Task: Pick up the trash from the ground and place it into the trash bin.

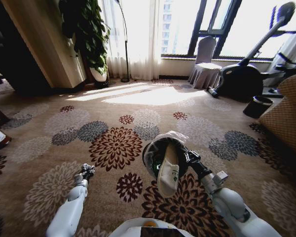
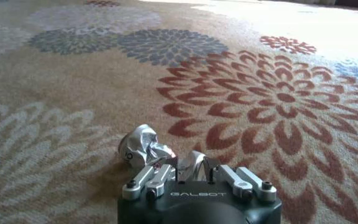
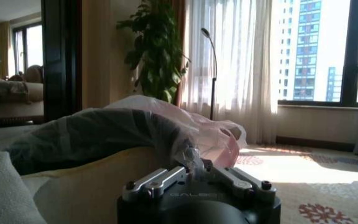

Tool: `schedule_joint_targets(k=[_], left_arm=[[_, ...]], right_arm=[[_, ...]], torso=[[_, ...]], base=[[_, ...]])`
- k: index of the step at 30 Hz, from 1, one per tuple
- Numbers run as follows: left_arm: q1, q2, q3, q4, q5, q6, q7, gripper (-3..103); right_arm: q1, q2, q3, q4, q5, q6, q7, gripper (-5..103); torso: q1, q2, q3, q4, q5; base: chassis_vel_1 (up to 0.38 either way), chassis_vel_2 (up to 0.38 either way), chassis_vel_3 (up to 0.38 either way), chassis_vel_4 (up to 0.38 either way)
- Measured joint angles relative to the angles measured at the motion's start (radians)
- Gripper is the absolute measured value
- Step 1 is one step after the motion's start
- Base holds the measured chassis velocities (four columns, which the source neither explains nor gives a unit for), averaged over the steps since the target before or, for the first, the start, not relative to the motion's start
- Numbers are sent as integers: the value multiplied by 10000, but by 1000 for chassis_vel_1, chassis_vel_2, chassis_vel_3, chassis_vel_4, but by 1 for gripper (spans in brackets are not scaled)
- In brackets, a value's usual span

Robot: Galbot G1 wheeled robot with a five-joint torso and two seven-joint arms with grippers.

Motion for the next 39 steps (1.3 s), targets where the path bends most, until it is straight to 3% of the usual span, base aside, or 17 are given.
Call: schedule_joint_targets(k=[5, 6, 12, 19, 28, 32, 35, 36, 37, 39], left_arm=[[-23, 49, 22, 256, 111, -74, 277, 18], [-58, 87, 79, 356, 180, -160, 337, 11], [-384, 128, 183, 803, 324, -302, 364, 28], [-457, 134, 235, 950, 330, -473, 548, 8], [-500, 155, 205, 1036, 271, -581, 631, 4], [-139, 114, 68, 462, 29, -816, 617, 4], [505, 70, -237, -732, -66, -1245, 639, 4], [998, 47, -465, -1605, -308, -1435, 687, 4], [998, 47, -465, -1605, -308, -1435, 687, 4], [1593, 22, -810, -2906, -846, -1643, 851, 4]], right_arm=[[-37, 35, 2, 17, -14, 10, 0, 0], [-80, 33, 19, 26, -21, 19, -1, 0], [-141, 26, 96, 75, -26, 30, -1, 0], [-266, 51, 256, 107, -26, 92, -1, 0], [-277, 36, 269, 115, -28, 97, -1, 0], [-220, 47, 234, 108, -26, 117, -1, 0], [9, 129, 59, -115, 10, 338, -4, 0], [274, 202, -41, -348, 18, 480, -1, 0], [274, 202, -41, -348, 18, 480, -1, 0], [704, 238, -172, -725, 20, 633, -3, 0]], torso=[[0, 0, 0, 2, -1], [0, 0, 0, 3, 0], [0, 0, 0, -1, 0], [0, 0, 0, 1, 1], [0, 0, 0, 1, -1], [0, 0, 1, 1, -3], [0, -1, 0, -2, -1], [0, 0, 0, 3, 1], [0, 0, 0, 3, 1], [0, 0, 0, 2, -2]], base=[[0, 0, 0, 0], [0, 0, 0, 0], [0, 0, 0, 0], [0, 0, 0, 0], [0, 0, 0, 0], [0, 0, 0, 0], [0, 0, 0, 0], [0, 0, 0, 0], [0, 0, 0, 0], [0, 0, 0, 0]])
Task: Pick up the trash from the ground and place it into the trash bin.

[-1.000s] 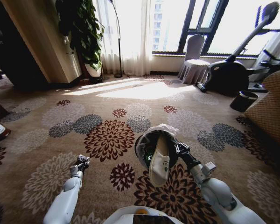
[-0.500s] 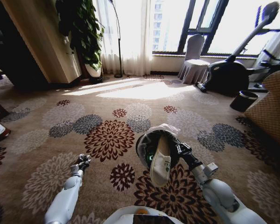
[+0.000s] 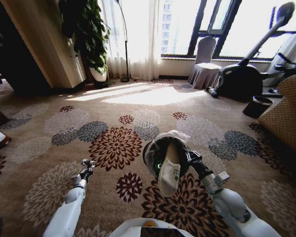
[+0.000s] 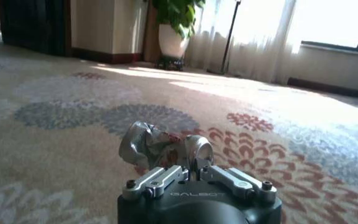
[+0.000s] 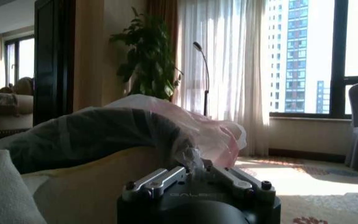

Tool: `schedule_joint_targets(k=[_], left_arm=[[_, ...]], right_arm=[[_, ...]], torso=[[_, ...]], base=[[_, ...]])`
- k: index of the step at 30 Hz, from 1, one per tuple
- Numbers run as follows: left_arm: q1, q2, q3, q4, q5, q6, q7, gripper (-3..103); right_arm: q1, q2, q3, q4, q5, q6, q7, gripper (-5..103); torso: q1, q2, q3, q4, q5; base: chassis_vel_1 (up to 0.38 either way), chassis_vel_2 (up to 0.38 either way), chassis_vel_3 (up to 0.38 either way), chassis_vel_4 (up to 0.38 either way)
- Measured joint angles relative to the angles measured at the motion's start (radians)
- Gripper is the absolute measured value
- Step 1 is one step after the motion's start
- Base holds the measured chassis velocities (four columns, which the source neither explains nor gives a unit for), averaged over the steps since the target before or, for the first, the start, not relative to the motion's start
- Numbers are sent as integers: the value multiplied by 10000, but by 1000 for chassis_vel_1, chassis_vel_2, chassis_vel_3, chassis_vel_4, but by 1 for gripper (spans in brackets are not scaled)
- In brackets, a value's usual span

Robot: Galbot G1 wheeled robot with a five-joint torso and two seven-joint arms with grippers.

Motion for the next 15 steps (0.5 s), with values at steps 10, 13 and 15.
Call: schedule_joint_targets(k=[10, 13, 15], left_arm=[[1528, 94, -711, -4814, -3262, -71, 393, 4], [1888, 400, -779, -7457, -5447, 1140, 74, 4], [1887, 504, -771, -7933, -5996, 1465, -74, 4]], right_arm=[[1823, -76, -659, -1455, 524, 124, 4, 0], [3114, -68, -1292, -2203, 891, 218, 6, 0], [3432, -59, -1497, -2405, 949, 234, 4, 0]], torso=[[0, 0, 1, -3, 2], [0, 0, 1, 0, 1], [0, 0, 1, -1, 2]], base=[[0, 0, 0, 0], [0, 0, 0, 0], [0, 0, 0, 0]])
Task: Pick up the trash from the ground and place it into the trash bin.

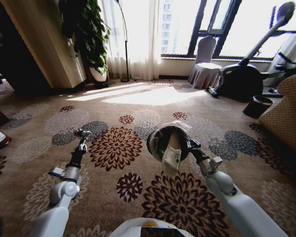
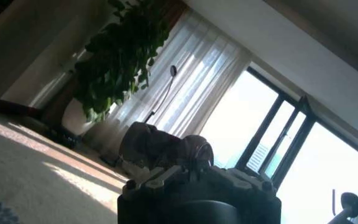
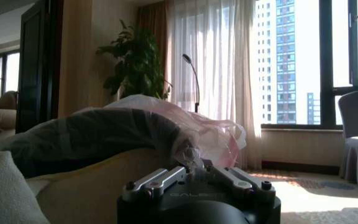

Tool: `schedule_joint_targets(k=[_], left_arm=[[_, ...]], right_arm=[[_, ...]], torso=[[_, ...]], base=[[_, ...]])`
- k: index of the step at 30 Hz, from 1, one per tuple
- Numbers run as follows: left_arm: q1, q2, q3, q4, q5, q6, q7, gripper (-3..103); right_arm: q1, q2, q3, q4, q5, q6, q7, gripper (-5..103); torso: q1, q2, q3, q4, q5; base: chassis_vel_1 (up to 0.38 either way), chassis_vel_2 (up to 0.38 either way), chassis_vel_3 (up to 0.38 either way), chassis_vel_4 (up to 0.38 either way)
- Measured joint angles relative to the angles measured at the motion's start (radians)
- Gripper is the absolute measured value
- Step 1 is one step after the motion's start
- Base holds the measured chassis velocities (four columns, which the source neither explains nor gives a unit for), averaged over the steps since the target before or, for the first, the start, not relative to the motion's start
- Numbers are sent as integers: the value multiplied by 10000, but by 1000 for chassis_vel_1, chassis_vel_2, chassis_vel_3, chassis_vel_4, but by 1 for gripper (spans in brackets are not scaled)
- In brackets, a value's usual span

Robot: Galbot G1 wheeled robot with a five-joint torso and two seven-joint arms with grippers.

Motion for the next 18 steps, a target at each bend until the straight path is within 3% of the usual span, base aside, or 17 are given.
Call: schedule_joint_targets(k=[2, 3, 4, 6, 7, 8, 9, 10, 15, 18], left_arm=[[-128, 355, 53, -1364, -1483, 988, -438, 4], [-128, 355, 53, -1364, -1483, 988, -438, 4], [-263, 576, 70, -2060, -2539, 1586, -730, 4], [-543, 868, 126, -2931, -4368, 2262, -1364, 4], [-543, 868, 126, -2931, -4368, 2262, -1364, 4], [-624, 919, 135, -3156, -4986, 2465, -1714, 4], [-732, 971, 89, -3597, -6299, 2922, -2585, 4], [-722, 966, 9, -3916, -7086, 3191, -3064, 4], [-473, 718, -19, -4485, -8270, 3662, -3854, 4], [-426, 518, 199, -4499, -8538, 3871, -4296, 4]], right_arm=[[793, 113, -612, -546, 110, 105, 3, 0], [793, 113, -612, -546, 110, 105, 3, 0], [1295, 204, -1055, -900, 148, 211, 3, 0], [2226, 361, -1882, -1483, 179, 478, -2, 0], [2226, 361, -1882, -1483, 179, 478, -2, 0], [2566, 443, -2166, -1700, 183, 585, 4, 0], [3297, 622, -2812, -2141, 184, 785, 2, 0], [3810, 770, -3273, -2471, 194, 862, -4, 0], [5179, 1259, -4403, -3493, 214, 939, -6, 0], [5832, 1671, -4853, -4078, 234, 946, -6, 0]], torso=[[0, 0, 1, -1, 2], [0, 0, 1, -1, 2], [0, 0, 0, -3, 4], [0, 0, 0, -4, 2], [0, 0, 0, -4, 2], [0, 0, 1, -6, 2], [1, 0, 1, -1, 1], [1, 0, 2, 2, 1], [0, 0, -1, 3, -3], [1, -1, 1, -2, -2]], base=[[0, 0, 0, 0], [0, 0, 0, 0], [0, 0, 0, 0], [0, 0, 0, 0], [0, 0, 0, 0], [0, 0, 0, 0], [0, 0, 0, 0], [0, 0, 0, 0], [0, 0, 0, 0], [0, 0, 0, 0]])
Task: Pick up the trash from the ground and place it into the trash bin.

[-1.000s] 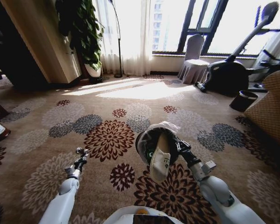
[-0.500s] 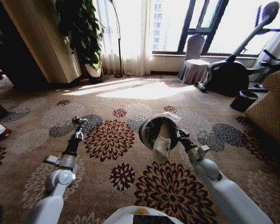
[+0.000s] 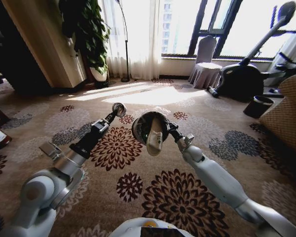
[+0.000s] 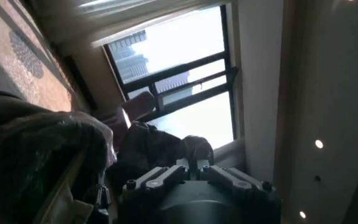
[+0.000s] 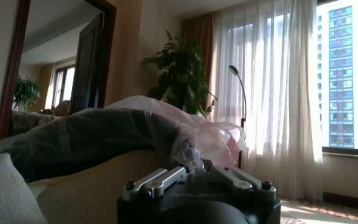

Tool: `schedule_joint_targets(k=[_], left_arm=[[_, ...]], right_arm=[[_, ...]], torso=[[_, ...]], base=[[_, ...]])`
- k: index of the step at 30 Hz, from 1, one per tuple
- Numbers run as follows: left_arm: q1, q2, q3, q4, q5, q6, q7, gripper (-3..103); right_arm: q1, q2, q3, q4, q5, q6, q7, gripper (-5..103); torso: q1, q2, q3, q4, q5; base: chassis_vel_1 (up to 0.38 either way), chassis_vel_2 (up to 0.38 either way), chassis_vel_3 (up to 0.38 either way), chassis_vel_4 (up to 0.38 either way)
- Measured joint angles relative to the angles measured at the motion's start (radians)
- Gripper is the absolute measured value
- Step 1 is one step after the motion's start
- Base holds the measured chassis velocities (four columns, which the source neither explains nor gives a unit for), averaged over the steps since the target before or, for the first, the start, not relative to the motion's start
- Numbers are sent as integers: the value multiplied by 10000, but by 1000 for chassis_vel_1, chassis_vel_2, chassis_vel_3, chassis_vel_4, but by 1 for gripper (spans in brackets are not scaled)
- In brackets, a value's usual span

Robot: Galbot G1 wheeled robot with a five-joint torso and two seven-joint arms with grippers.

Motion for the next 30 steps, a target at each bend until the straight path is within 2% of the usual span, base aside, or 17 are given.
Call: schedule_joint_targets(k=[6, 10, 18, 30], left_arm=[[67, -248, 473, 48, 7, 174, -293, 4], [27, -291, 867, 87, 308, 224, -327, 4], [-531, -169, 1722, 633, 1864, 150, 156, 4], [-846, -22, 2096, 1730, 2676, 104, 565, 4]], right_arm=[[517, 435, -291, -436, 7, 7, -1, 0], [571, 468, -304, -454, 31, 11, 1, 0], [-47, -158, -123, 811, 263, 6, 2, 0], [-596, -520, -22, 2075, 627, 117, 3, 0]], torso=[[0, 0, -1, 6, -2], [0, 0, -1, -1, -1], [-2, 0, -2, 0, 0], [-2, 0, -2, 4, 1]], base=[[0, 0, 0, 0], [0, 0, 0, 0], [0, 0, 0, 0], [0, 0, 0, 0]])
